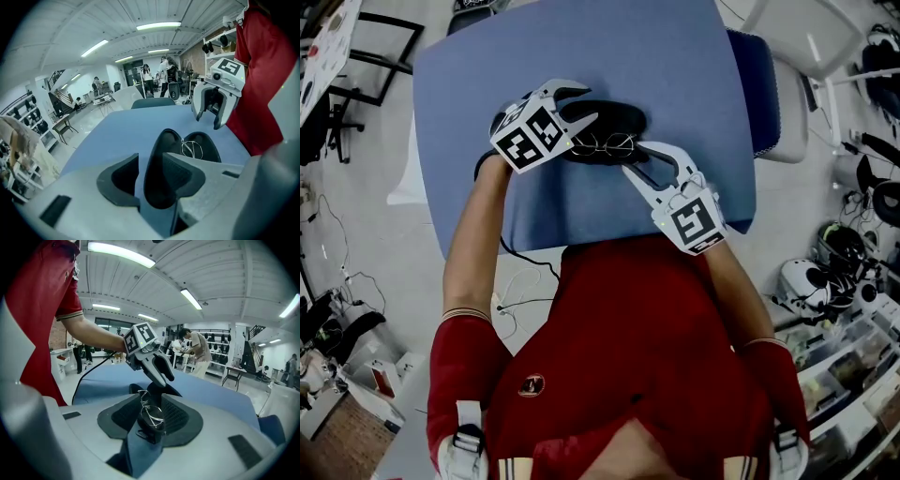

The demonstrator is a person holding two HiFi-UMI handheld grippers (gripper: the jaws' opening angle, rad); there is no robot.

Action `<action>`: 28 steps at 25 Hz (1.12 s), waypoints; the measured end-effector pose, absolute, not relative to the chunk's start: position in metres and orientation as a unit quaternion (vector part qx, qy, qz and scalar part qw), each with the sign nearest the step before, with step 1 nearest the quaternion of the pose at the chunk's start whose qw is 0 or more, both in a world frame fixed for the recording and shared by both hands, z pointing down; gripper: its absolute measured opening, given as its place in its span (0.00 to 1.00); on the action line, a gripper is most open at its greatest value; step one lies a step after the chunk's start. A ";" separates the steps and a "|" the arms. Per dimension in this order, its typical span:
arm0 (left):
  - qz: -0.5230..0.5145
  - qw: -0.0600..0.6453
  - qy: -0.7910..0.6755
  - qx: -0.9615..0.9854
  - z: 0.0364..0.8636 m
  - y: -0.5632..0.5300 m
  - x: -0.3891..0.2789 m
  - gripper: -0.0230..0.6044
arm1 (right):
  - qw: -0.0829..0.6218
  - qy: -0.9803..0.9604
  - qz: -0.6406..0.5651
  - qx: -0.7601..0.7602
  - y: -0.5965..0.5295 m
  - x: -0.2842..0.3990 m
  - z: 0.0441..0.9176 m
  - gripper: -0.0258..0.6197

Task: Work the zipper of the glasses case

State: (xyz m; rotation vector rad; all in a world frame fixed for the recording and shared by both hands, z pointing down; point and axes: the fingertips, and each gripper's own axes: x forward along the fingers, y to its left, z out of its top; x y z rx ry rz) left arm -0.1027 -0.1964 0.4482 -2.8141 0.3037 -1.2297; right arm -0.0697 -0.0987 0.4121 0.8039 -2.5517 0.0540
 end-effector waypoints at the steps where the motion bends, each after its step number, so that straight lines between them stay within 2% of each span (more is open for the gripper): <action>1: -0.401 0.030 0.093 -0.911 0.449 -0.197 -0.101 0.26 | 0.239 -0.927 0.016 0.287 -0.097 -0.071 0.416 0.26; 15: -0.422 0.035 0.064 -0.904 0.469 -0.202 -0.087 0.26 | 0.338 -0.905 -0.054 0.252 -0.084 -0.074 0.461 0.27; 19: -0.419 0.041 0.063 -0.905 0.467 -0.197 -0.085 0.23 | 0.344 -0.900 -0.063 0.259 -0.085 -0.073 0.464 0.21; 25: -0.415 0.059 0.080 -0.904 0.458 -0.193 -0.090 0.14 | 0.342 -0.901 -0.067 0.260 -0.084 -0.073 0.464 0.20; 28: -0.411 0.066 0.086 -0.905 0.453 -0.190 -0.091 0.13 | 0.342 -0.900 -0.067 0.261 -0.084 -0.073 0.464 0.20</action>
